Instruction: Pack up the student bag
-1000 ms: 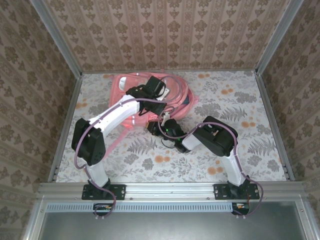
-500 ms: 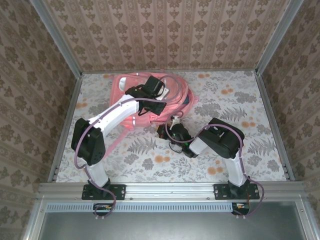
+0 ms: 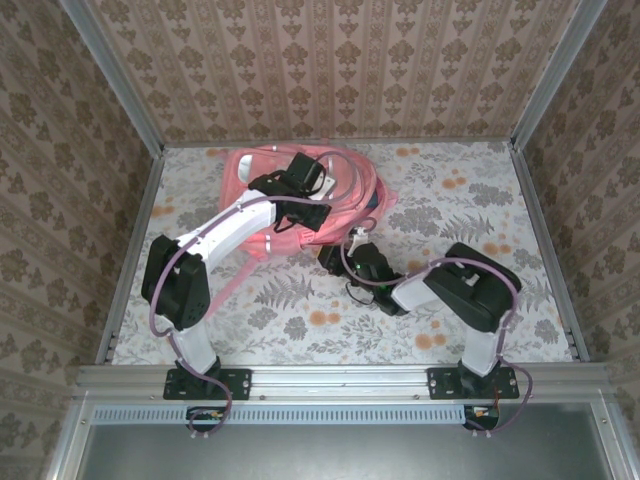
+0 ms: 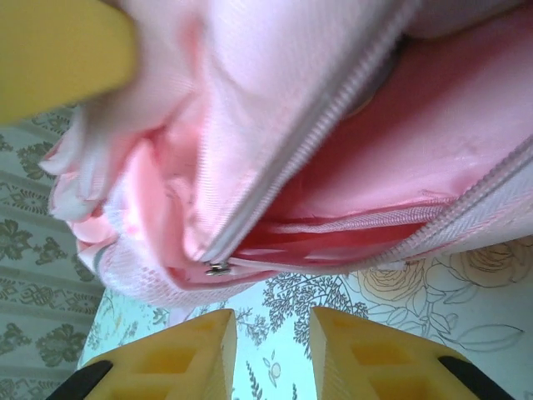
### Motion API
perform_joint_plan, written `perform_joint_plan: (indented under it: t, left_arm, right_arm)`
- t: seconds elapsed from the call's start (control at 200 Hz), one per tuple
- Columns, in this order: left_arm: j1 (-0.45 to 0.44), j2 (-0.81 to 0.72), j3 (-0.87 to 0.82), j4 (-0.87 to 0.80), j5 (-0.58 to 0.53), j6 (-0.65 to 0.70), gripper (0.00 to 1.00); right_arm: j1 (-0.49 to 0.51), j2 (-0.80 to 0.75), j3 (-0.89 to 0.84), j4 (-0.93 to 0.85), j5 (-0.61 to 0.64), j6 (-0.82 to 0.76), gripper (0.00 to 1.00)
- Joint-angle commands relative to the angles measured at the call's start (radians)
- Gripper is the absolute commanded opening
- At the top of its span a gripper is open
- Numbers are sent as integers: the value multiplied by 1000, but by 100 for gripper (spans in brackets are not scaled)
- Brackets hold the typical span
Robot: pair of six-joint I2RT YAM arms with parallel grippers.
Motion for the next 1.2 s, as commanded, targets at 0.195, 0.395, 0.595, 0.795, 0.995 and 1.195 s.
perform_joint_plan:
  t: [0.195, 0.395, 0.595, 0.795, 0.995, 1.195]
  left_arm:
    - [33, -30, -58, 30, -49, -64, 9]
    - [35, -162, -167, 55, -64, -168, 31]
    - [32, -337, -384, 137, -91, -431, 41]
    - [14, -510, -689, 229, -166, -764, 43]
    - [35, -530, -844, 353, -148, -858, 54]
    - [180, -433, -827, 445, -63, -757, 51]
  right_arm:
    - [-47, -322, -47, -399, 134, -120, 68]
    - [-176, -517, 61, -749, 128, -183, 81]
    - [-401, -360, 325, -1024, -109, -239, 80]
    - [-478, -95, 588, -1206, -187, -306, 76]
    - [-493, 121, 770, -1267, -294, -355, 71]
    - [-463, 165, 766, -1227, -395, -324, 35]
